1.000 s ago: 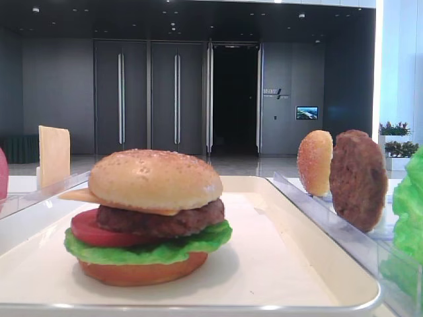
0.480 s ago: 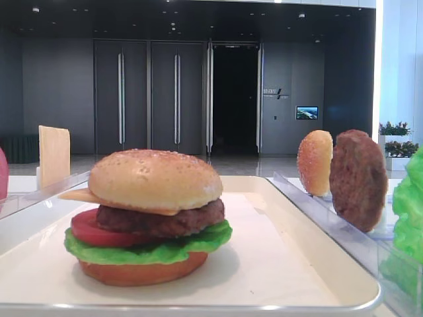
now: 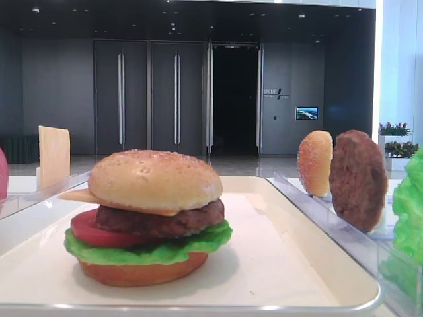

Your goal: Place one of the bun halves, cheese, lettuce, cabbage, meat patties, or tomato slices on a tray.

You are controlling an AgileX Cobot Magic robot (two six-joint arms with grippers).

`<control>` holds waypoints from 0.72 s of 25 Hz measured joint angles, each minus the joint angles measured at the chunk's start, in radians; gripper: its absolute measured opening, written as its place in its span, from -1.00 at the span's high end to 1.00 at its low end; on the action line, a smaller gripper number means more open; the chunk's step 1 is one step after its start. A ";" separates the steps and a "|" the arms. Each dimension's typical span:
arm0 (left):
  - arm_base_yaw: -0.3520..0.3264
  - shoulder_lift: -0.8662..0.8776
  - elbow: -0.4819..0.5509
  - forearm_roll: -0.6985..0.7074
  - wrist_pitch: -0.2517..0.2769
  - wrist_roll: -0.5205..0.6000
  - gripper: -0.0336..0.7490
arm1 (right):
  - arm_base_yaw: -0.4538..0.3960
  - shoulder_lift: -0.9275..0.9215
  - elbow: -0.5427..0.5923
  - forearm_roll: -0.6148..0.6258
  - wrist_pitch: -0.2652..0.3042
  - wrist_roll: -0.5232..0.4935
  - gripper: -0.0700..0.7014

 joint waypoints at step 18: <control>0.000 0.000 0.000 0.000 0.000 0.000 0.51 | 0.089 -0.746 0.301 0.020 -0.009 -0.017 -0.35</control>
